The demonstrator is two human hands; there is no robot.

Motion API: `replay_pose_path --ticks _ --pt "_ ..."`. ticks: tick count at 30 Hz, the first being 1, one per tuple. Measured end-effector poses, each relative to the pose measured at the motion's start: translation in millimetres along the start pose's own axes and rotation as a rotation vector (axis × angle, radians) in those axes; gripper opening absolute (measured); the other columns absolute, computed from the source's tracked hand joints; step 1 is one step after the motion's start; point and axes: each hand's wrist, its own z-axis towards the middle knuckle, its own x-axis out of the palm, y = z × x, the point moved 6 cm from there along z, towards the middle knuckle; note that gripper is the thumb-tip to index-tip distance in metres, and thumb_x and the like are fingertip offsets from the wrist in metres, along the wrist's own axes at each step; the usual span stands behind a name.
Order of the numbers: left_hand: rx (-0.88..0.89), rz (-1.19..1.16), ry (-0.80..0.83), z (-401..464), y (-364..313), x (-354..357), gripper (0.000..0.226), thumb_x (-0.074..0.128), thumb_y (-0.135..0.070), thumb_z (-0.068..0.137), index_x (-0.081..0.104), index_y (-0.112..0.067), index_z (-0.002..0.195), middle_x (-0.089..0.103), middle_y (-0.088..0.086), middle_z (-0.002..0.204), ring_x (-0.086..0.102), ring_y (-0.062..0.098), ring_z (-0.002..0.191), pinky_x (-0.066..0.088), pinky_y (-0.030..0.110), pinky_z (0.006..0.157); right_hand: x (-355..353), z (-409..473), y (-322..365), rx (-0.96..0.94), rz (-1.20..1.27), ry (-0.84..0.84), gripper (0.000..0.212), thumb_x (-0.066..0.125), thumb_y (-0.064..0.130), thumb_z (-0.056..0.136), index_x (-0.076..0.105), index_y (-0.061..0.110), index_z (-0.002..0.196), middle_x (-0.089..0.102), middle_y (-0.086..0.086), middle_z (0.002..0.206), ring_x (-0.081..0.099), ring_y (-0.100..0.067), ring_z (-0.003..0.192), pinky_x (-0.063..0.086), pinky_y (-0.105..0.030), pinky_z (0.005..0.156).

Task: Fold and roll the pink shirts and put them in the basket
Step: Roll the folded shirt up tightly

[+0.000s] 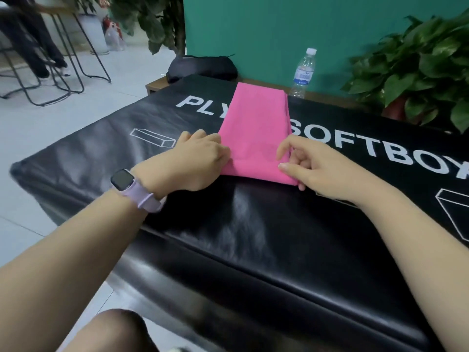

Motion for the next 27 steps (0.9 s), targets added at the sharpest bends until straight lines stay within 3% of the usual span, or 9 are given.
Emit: replay_pose_path --ticks 4,8,11,14,17,19,22,27 --pt "0.114 0.082 -0.037 -0.4 -2.7 -3.2 0.027 0.030 -0.024 0.107 0.039 -0.023 0.082 0.048 -0.005 0.091 0.041 0.023 0.094 0.029 0.040 0.086 0.2 -1.3 4.2 -0.032 -0.102 -0.096 0.015 0.067 0.020 0.094 0.060 0.028 0.083 0.065 0.004 0.075 0.062 -0.016 0.067 0.049 -0.030 0.066" --pt "0.244 -0.031 -0.262 -21.0 -6.9 -7.2 0.020 0.030 -0.030 0.108 0.048 -0.022 0.111 0.053 -0.009 0.099 0.043 0.022 0.092 0.033 0.041 0.091 -0.8 -6.1 16.9 -0.103 -0.229 -0.115 0.015 0.073 0.021 0.086 0.064 0.023 0.074 0.058 0.010 0.092 0.057 -0.011 0.081 0.047 -0.029 0.074" --pt "0.272 0.104 -0.408 -29.5 -16.7 -15.9 0.017 0.038 -0.022 0.104 0.055 -0.019 0.104 0.051 -0.002 0.103 0.046 0.024 0.092 0.037 0.040 0.087 -1.1 -11.0 22.7 -0.117 -0.282 -0.081 0.015 0.077 0.034 0.081 0.065 0.026 0.077 0.059 0.011 0.088 0.058 -0.012 0.085 0.050 -0.036 0.080" --pt "0.275 0.166 -0.406 -32.6 -22.5 -19.9 0.031 0.031 -0.025 0.098 0.062 -0.025 0.101 0.055 -0.007 0.096 0.049 0.021 0.093 0.038 0.037 0.086 -2.3 -10.6 22.2 -0.094 -0.315 -0.114 0.015 0.077 0.032 0.081 0.065 0.025 0.076 0.060 0.011 0.082 0.057 -0.013 0.084 0.050 -0.040 0.080" --pt "0.311 0.120 -0.422 -35.6 -26.3 -16.5 0.024 0.048 -0.039 0.102 0.064 -0.027 0.115 0.061 -0.010 0.094 0.053 0.020 0.096 0.039 0.036 0.086 -3.2 -6.4 19.5 -0.041 -0.370 -0.195 0.009 0.070 0.029 0.078 0.065 0.025 0.072 0.059 0.014 0.076 0.054 -0.011 0.077 0.046 -0.034 0.070" --pt "0.292 -0.005 -0.390 -33.3 -28.0 -15.8 0.039 0.055 -0.051 0.097 0.059 -0.022 0.121 0.063 -0.009 0.098 0.053 0.019 0.097 0.041 0.037 0.087 -5.3 -4.6 15.2 0.002 -0.409 -0.200 0.006 0.067 0.033 0.077 0.064 0.028 0.074 0.058 0.016 0.075 0.053 -0.009 0.076 0.040 -0.030 0.065" --pt "0.286 -0.103 -0.327 -22.9 -38.8 -15.1 0.033 0.058 -0.054 0.093 0.060 -0.022 0.103 0.061 -0.012 0.095 0.050 0.016 0.093 0.041 0.037 0.088 -17.1 -6.4 0.8 0.106 -0.425 -0.166 0.011 0.064 0.040 0.076 0.064 0.030 0.071 0.061 0.015 0.076 0.056 -0.006 0.076 0.041 -0.028 0.062" --pt "0.290 0.031 -0.318 -10.6 -70.3 -7.2 0.032 0.051 -0.052 0.098 0.053 -0.021 0.093 0.057 -0.008 0.091 0.048 0.019 0.089 0.036 0.036 0.087 -28.1 -10.8 -14.9 0.240 -0.270 -0.064 0.019 0.063 0.043 0.069 0.065 0.025 0.061 0.065 0.010 0.066 0.063 -0.012 0.068 0.054 -0.034 0.066"
